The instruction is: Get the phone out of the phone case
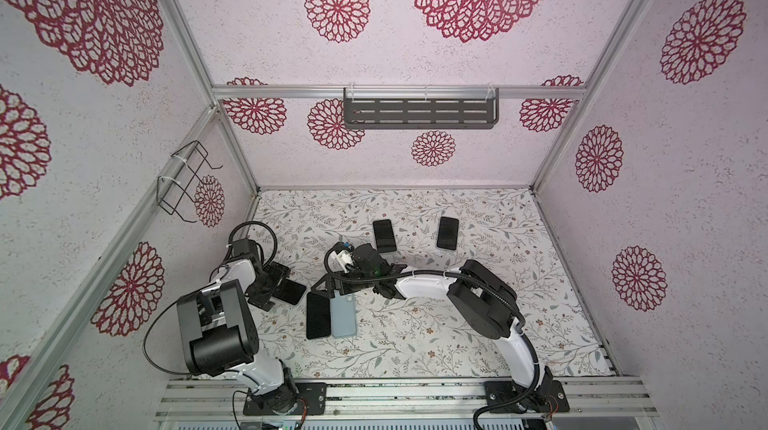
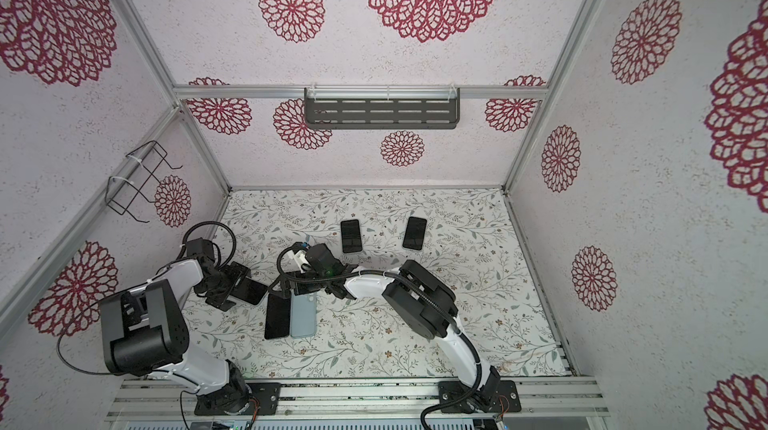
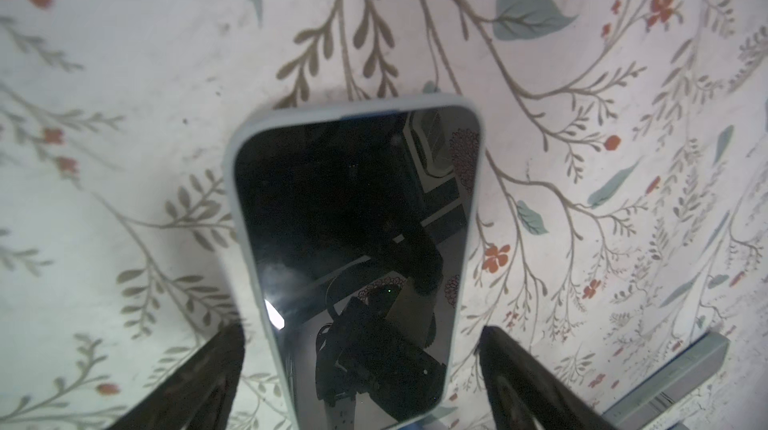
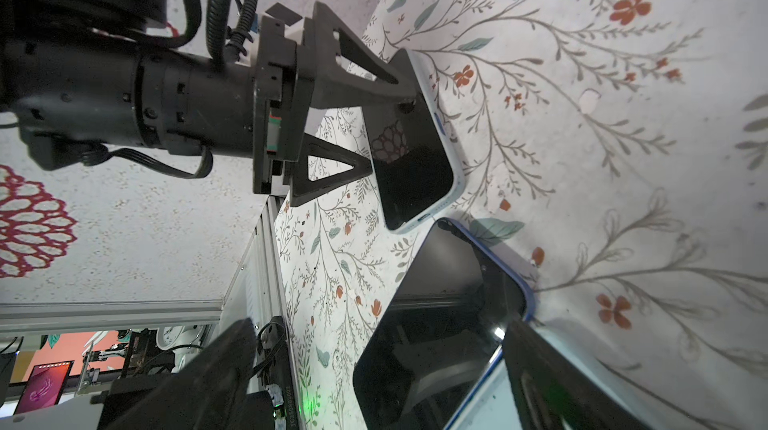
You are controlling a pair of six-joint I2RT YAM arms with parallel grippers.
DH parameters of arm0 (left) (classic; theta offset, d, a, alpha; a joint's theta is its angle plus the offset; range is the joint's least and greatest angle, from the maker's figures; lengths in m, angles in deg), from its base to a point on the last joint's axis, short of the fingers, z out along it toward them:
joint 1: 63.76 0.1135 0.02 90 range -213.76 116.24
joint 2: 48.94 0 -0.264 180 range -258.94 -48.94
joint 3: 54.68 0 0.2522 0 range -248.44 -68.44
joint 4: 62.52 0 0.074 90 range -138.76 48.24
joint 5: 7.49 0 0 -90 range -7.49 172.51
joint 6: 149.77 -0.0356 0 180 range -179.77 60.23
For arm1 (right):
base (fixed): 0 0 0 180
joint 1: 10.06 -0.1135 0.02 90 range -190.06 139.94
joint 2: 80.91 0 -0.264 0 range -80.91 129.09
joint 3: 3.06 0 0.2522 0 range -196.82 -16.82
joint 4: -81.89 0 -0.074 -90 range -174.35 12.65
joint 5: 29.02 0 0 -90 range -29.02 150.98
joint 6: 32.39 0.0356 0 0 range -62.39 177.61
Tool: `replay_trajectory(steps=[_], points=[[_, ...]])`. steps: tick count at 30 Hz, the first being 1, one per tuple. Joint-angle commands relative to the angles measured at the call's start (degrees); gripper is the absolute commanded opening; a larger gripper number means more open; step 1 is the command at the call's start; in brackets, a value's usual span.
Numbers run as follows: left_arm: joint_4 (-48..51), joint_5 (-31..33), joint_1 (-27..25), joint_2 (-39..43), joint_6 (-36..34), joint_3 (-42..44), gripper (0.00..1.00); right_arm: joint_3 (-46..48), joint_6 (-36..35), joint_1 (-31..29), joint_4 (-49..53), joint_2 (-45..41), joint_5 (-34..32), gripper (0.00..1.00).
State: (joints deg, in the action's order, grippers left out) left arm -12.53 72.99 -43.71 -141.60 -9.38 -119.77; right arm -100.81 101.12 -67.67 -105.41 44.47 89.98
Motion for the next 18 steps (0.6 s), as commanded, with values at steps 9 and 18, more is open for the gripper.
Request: replay_trajectory(steps=[9, 18], points=[[9.33, 9.32, -3.78, -8.2, 2.42, -9.25, 0.99, 3.01, -1.23, -0.29, -3.85, -4.1, 1.63, 0.96], [10.57, 11.24, -6.39, -12.68, 4.63, -12.42, 1.0, 3.48, -0.24, 0.21, -6.95, -4.18, 3.32, 0.96]])
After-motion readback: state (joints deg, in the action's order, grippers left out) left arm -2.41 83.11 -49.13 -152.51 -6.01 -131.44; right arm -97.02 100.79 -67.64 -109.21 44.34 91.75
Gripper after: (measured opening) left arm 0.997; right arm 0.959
